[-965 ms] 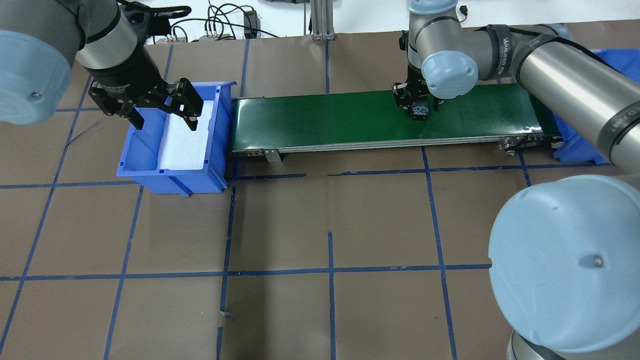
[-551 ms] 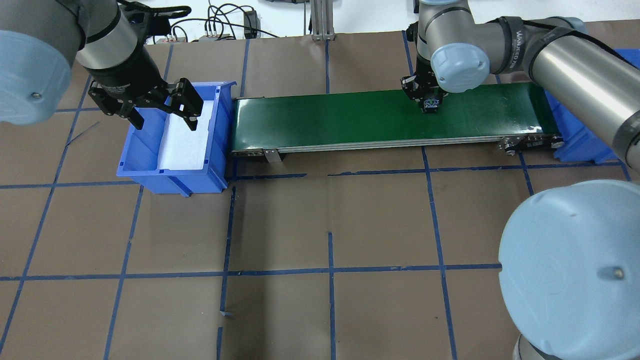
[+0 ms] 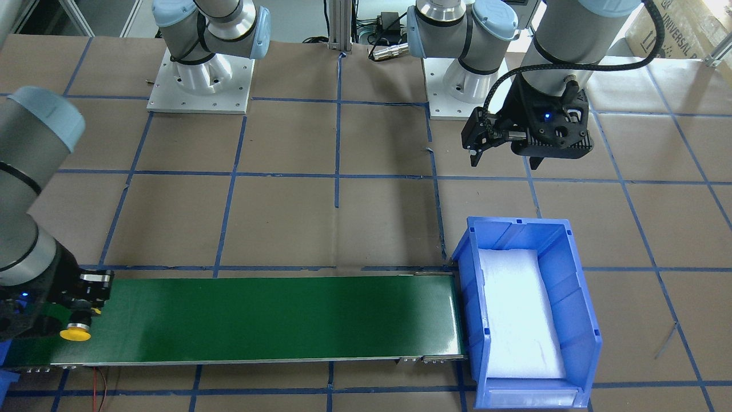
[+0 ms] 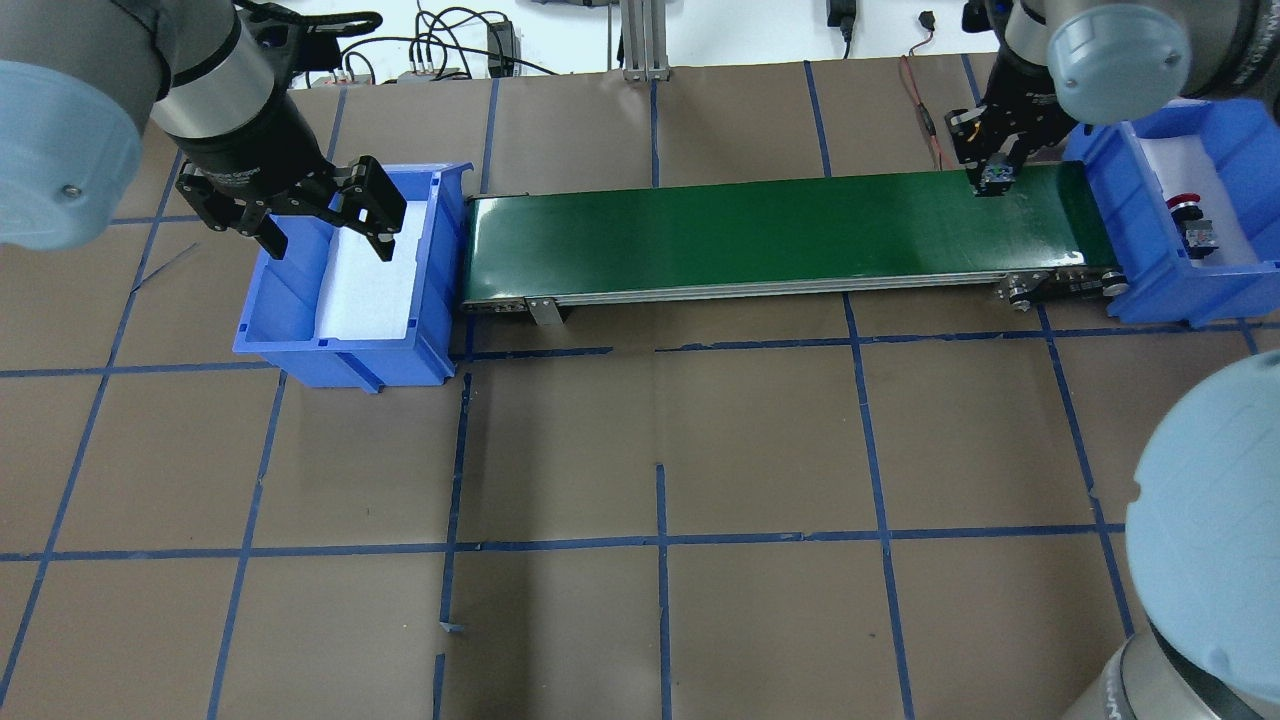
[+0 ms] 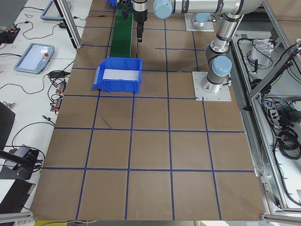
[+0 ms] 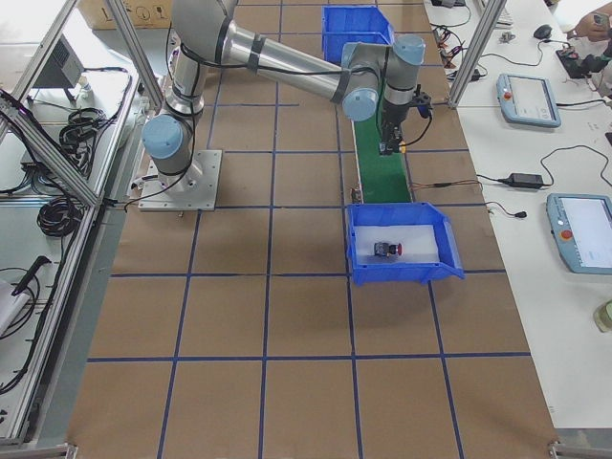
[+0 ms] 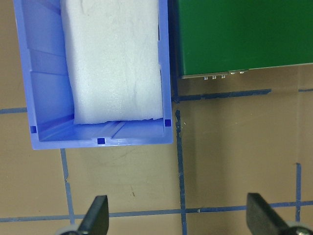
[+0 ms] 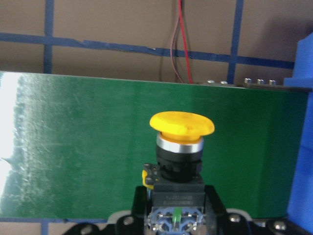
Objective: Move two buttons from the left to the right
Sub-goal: 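Carry the yellow button into the far bin beside the red button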
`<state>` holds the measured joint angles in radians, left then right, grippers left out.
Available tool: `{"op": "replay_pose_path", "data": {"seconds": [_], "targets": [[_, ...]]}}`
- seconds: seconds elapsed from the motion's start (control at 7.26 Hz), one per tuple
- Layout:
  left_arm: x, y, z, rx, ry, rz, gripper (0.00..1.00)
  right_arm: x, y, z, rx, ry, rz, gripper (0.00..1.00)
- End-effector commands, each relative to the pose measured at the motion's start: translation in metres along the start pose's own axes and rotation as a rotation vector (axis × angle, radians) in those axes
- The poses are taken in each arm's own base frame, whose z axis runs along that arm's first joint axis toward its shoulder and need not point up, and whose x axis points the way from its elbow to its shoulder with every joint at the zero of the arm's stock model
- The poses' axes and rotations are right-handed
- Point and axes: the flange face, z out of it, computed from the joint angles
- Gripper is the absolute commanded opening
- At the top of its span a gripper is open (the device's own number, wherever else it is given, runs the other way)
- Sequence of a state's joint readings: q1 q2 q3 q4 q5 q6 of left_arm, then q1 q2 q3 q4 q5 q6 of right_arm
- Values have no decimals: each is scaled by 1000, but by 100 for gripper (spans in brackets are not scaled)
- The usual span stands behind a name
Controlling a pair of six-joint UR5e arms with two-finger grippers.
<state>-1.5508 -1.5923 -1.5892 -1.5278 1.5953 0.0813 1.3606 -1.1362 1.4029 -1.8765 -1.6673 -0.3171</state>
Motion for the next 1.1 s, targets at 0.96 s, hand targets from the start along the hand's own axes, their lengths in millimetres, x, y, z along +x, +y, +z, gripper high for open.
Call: {"op": "replay_pose_path", "data": {"seconds": [0.96], "targets": [[0, 0, 0, 0, 0, 0, 100, 266, 45, 94, -89, -157, -32, 9]]}}
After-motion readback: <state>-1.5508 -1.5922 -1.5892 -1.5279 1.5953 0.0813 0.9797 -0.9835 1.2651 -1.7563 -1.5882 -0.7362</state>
